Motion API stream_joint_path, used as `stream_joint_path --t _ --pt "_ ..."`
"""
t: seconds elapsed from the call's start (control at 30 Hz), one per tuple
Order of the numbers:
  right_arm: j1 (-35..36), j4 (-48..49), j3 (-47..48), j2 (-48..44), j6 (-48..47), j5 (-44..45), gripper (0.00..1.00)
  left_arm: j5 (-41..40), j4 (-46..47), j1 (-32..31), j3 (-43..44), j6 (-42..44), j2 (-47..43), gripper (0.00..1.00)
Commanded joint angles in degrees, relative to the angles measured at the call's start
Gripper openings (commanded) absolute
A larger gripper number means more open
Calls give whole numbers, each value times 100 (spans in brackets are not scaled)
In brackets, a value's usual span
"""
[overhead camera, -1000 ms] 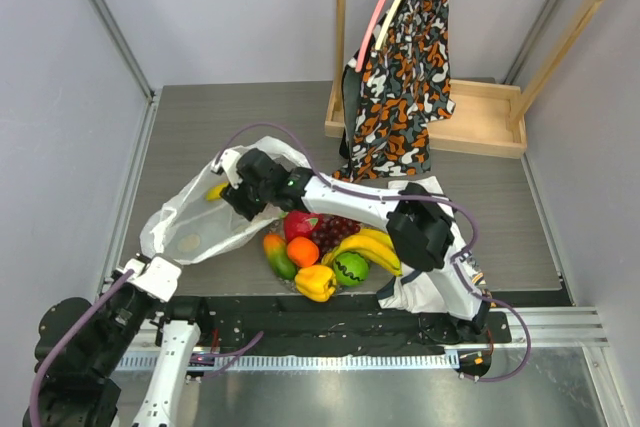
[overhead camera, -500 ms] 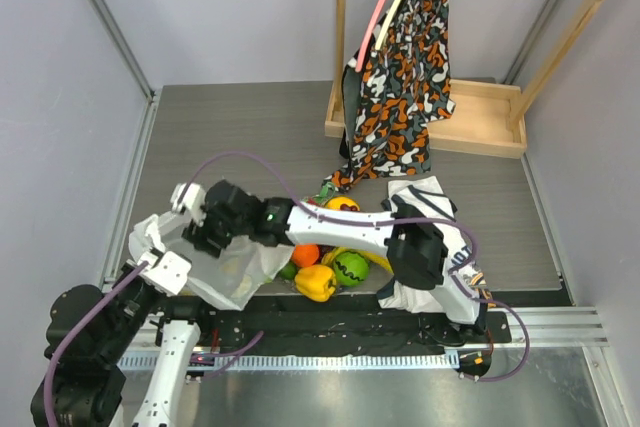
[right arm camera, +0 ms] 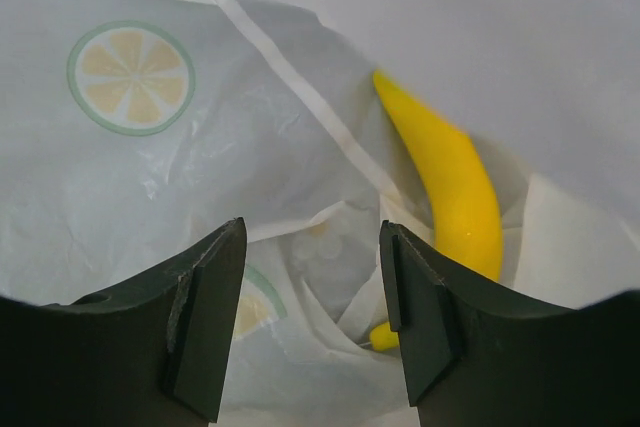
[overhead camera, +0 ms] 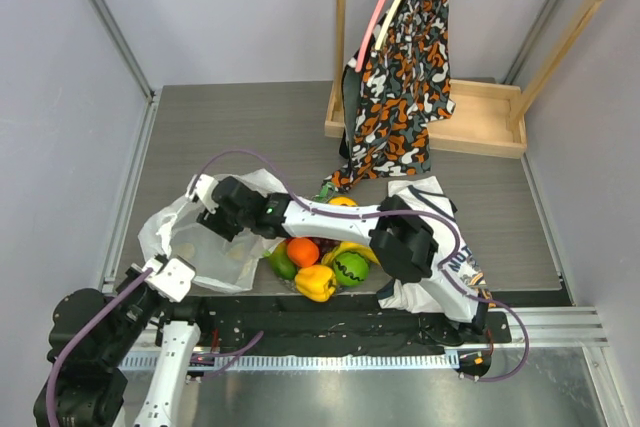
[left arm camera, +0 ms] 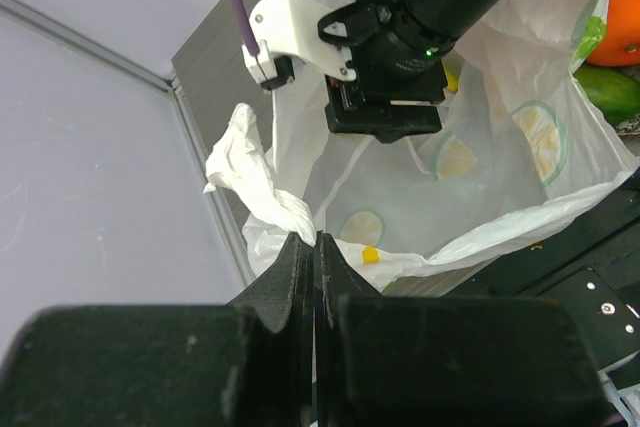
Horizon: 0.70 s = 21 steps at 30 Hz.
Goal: Take the fake fruits out of the plastic bag
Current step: Take out the fake fruit from the plastic bag.
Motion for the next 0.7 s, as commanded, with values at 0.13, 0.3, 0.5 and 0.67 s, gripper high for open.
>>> stream_joint_path --t 0.13,0.3,0.5,0.67 --pt "-24 184 40 111 -189 757 64 73 -1706 24 -65 87 -74 0" --pt "-121 131 -4 137 -216 995 65 -295 -1706 -10 40 263 -162 0" --pt "-323 96 -135 233 -233 1092 66 -630 -1715 -327 172 175 -180 0" --pt "-429 87 -171 339 -260 1153 67 -1087 -1715 -616 444 0 -206 0"
